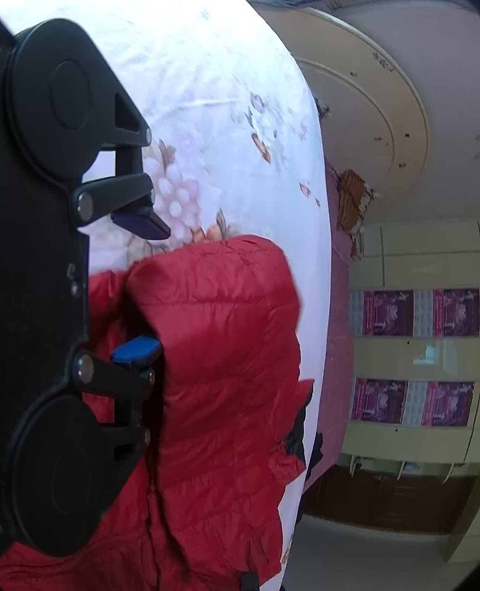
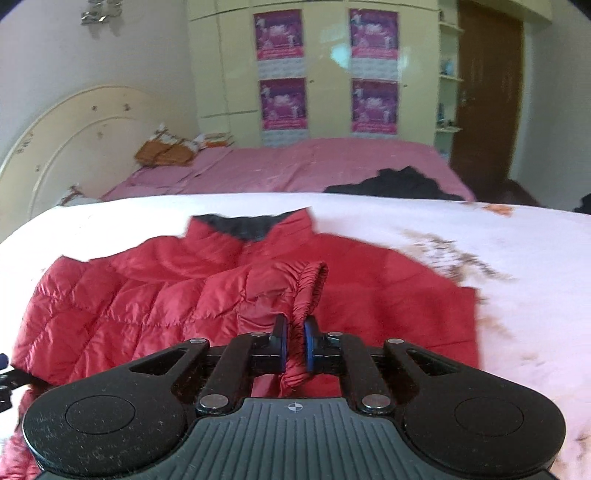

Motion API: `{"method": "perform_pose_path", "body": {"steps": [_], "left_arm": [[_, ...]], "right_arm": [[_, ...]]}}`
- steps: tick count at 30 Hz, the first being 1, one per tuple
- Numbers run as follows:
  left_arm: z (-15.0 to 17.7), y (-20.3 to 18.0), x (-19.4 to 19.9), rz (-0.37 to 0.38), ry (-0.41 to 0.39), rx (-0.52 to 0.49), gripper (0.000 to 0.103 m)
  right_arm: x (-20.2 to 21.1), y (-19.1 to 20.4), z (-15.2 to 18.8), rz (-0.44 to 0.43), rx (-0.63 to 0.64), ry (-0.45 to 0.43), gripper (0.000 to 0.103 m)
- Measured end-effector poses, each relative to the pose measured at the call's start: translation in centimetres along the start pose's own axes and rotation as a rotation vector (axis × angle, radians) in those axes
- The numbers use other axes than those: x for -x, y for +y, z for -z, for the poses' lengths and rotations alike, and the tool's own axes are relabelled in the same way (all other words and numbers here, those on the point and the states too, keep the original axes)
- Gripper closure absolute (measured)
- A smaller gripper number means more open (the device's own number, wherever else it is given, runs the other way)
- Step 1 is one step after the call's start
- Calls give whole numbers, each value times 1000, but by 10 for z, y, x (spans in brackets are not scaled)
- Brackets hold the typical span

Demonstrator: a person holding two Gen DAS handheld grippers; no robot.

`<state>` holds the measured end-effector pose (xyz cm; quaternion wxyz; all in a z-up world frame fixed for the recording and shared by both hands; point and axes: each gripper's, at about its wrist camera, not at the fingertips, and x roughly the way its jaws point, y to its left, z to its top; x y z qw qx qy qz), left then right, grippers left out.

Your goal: Fold large clothes

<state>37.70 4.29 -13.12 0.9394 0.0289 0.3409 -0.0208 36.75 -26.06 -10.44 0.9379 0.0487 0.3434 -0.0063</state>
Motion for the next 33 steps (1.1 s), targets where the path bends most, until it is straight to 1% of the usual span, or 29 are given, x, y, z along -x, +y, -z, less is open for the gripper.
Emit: {"method": "perform_pose_path", "body": {"steps": [4, 6, 10, 12, 13, 14, 15, 16, 20, 22, 25, 27, 28, 29, 31, 32, 33], "left_arm": [[-3, -10, -2, 22, 2, -18, 48], [-3, -14, -3, 33, 6, -27, 48], [-1, -21, -5, 52, 18, -49, 48], [1, -22, -10, 45, 38, -64, 48], [2, -22, -16, 44, 67, -67, 51], [3, -19, -21, 46, 96, -60, 58], [4, -16, -25, 43, 119, -48, 60], [4, -12, -27, 43, 126, -35, 61], [2, -6, -22, 17, 91, -36, 63], [3, -6, -21, 4, 75, -49, 63], [5, -6, -23, -16, 70, -61, 59], [5, -5, -24, -35, 53, -68, 58], [4, -5, -24, -44, 42, -71, 56], [3, -4, -24, -50, 31, -76, 52], [0, -5, -25, -72, 4, -101, 45], [-1, -6, -26, -80, -7, -119, 45], [-2, -6, -28, -81, -14, -136, 45]], "right_arm": [[4, -27, 3, 56, -20, 4, 94], [2, -39, 7, 76, -40, 20, 94], [-6, -50, 19, 106, -57, 56, 94], [-13, -52, 26, 124, -57, 78, 94], [-18, -53, 29, 133, -61, 93, 94], [-23, -55, 32, 143, -65, 111, 94], [-26, -57, 35, 150, -65, 128, 94], [-28, -59, 37, 155, -63, 135, 94], [-25, -65, 40, 174, -63, 150, 94], [-24, -67, 39, 164, -71, 158, 94], [-21, -67, 34, 149, -83, 163, 94], [-15, -68, 30, 138, -99, 145, 93], [-12, -69, 29, 137, -106, 135, 91], [-11, -68, 26, 140, -107, 126, 84], [-7, -65, 23, 158, -99, 88, 21], [-5, -62, 22, 162, -87, 63, 17], [-3, -60, 21, 154, -73, 51, 17]]}}
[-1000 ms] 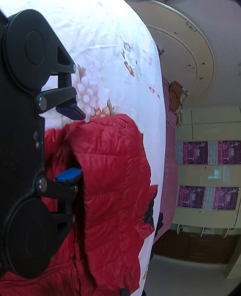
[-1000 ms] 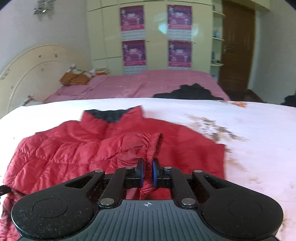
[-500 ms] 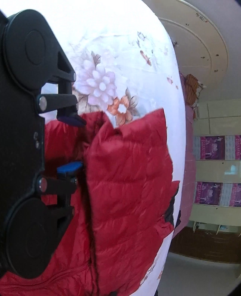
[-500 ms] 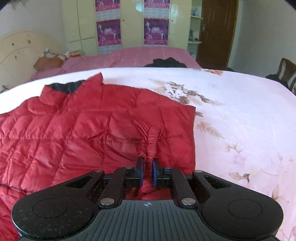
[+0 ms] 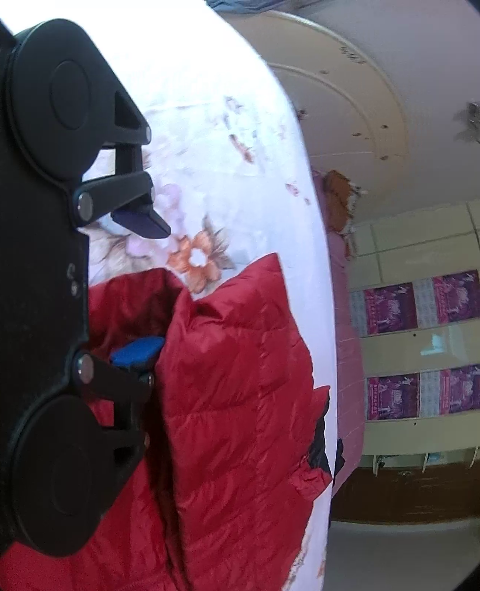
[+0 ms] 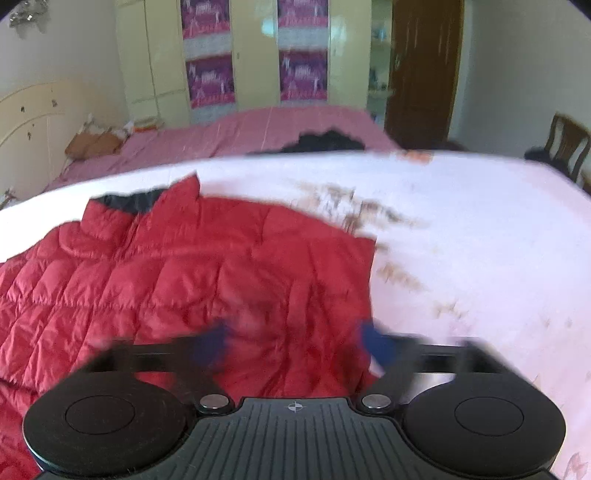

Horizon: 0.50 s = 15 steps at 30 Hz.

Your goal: Fold large clothes

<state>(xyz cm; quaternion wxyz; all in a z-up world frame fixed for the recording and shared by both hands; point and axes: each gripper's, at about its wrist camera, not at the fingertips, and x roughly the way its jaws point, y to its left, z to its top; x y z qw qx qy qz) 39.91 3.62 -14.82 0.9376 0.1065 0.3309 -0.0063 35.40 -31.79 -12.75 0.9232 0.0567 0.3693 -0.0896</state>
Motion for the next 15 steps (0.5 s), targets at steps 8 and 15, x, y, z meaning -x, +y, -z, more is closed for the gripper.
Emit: {"method": "perform_pose_path", "body": {"steps": [8, 15], "left_arm": [[0, -2, -11, 35, -22, -17, 98], [19, 2, -7, -25, -15, 42, 100]], "right_arm": [[-20, 15, -3, -53, -11, 45, 47], [-52, 28, 5, -25, 59, 101, 48]]}}
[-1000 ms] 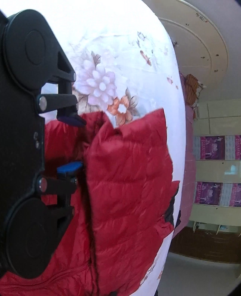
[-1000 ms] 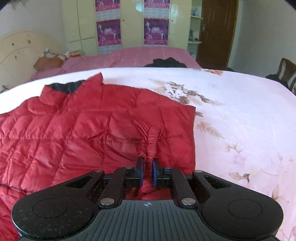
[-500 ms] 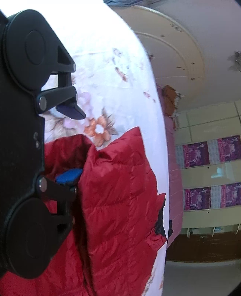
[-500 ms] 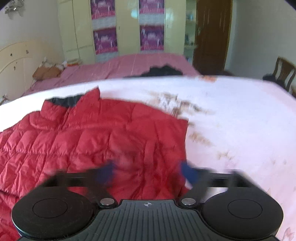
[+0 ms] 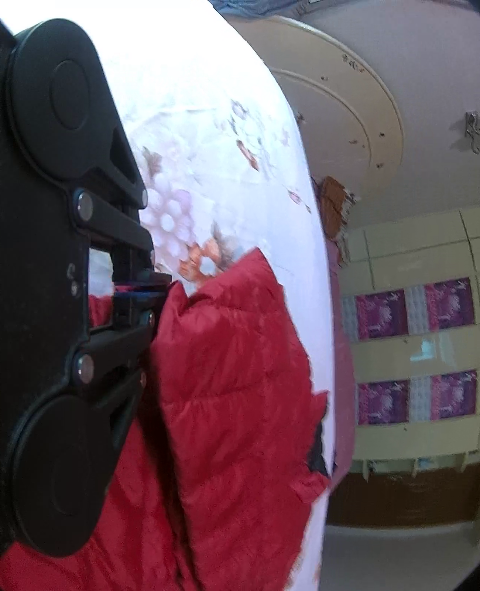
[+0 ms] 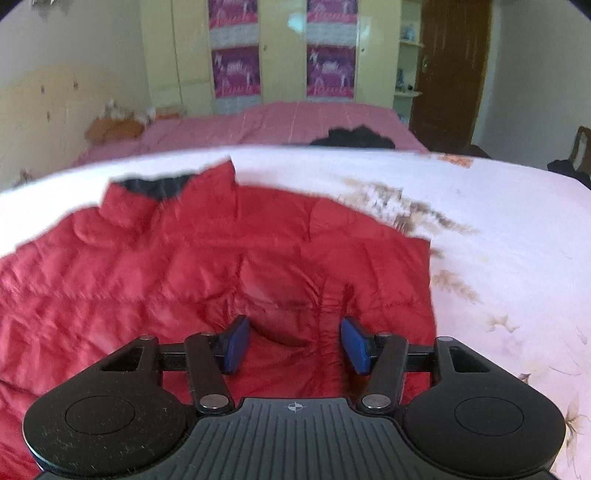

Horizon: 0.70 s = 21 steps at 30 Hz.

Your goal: Fold large clothes

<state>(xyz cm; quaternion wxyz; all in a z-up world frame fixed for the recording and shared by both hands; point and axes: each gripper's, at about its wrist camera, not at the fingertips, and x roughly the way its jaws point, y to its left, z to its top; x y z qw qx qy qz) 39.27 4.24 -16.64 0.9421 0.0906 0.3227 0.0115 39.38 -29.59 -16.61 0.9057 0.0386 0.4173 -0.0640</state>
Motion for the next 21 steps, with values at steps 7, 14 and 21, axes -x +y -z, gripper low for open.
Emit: {"method": "perform_pose_path", "body": {"steps": [7, 14, 21], "left_arm": [[-1, 2, 2, 3, 14, 50, 101], [1, 19, -1, 19, 79, 182, 103], [-4, 23, 15, 17, 36, 144, 103]], "right_arm": [[-4, -21, 5, 9, -2, 56, 61], [3, -27, 14, 18, -31, 53, 64], [27, -36, -15, -36, -74, -79, 56]]}}
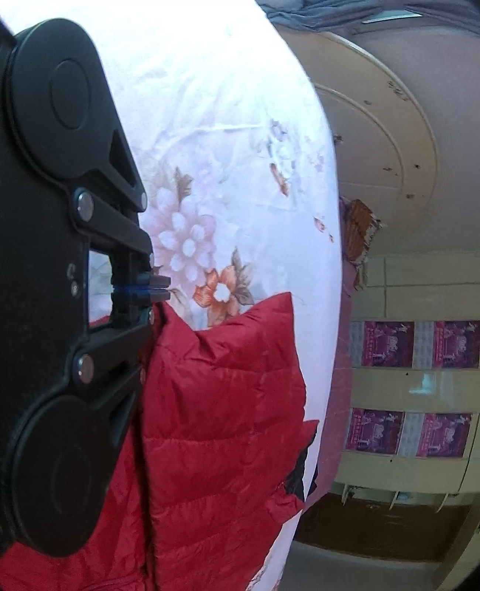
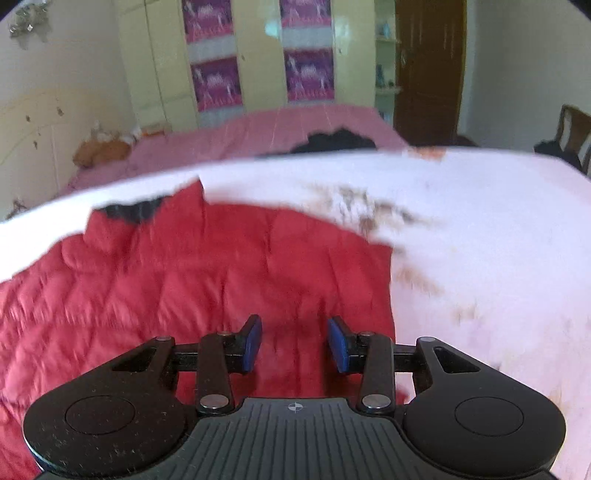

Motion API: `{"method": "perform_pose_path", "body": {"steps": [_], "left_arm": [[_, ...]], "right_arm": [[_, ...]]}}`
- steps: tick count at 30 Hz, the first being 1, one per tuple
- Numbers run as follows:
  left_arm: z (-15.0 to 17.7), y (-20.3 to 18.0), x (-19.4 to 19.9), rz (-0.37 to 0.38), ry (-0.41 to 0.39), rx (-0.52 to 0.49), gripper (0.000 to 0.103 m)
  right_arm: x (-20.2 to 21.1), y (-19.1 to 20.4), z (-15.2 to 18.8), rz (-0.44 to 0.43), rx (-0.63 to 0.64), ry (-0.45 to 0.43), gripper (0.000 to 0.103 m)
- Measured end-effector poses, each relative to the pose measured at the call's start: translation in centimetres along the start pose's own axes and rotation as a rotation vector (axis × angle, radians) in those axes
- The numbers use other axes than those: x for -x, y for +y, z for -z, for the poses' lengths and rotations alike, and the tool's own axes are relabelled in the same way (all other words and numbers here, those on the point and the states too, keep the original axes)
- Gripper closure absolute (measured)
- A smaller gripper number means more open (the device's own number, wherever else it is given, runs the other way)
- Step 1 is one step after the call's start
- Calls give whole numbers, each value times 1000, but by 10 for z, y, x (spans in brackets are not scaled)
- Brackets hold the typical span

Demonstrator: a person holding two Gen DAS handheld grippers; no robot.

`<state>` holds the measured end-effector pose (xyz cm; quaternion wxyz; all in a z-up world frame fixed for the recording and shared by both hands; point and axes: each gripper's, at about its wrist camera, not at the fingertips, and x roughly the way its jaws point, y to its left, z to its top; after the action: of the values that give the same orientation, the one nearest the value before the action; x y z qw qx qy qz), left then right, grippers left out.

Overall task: Fold large clothes
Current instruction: 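Pinch and smooth the folded layers with the left tool while the right tool pinches the hem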

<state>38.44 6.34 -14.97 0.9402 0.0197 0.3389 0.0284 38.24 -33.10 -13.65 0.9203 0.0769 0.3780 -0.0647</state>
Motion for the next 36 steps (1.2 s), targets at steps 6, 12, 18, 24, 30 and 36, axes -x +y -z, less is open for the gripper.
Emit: {"method": "perform_pose_path", "body": {"steps": [6, 12, 18, 24, 30, 36], "left_arm": [[1, -18, -5, 2, 2, -86, 103], [2, -26, -21, -13, 59, -114, 103], [3, -32, -25, -29, 67, -160, 103], [4, -31, -25, -25, 73, -164, 103], [-6, -11, 3, 17, 53, -84, 88], [-26, -23, 18, 59, 11, -83, 87]], "right_arm": [[-27, 8, -13, 2, 35, 11, 23], [-49, 8, -2, 30, 95, 72, 66], [-51, -1, -4, 94, 87, 30, 87], [-58, -2, 4, 152, 60, 48, 88], [-30, -7, -4, 111, 13, -11, 87], [-15, 2, -9, 64, 19, -35, 79]]}}
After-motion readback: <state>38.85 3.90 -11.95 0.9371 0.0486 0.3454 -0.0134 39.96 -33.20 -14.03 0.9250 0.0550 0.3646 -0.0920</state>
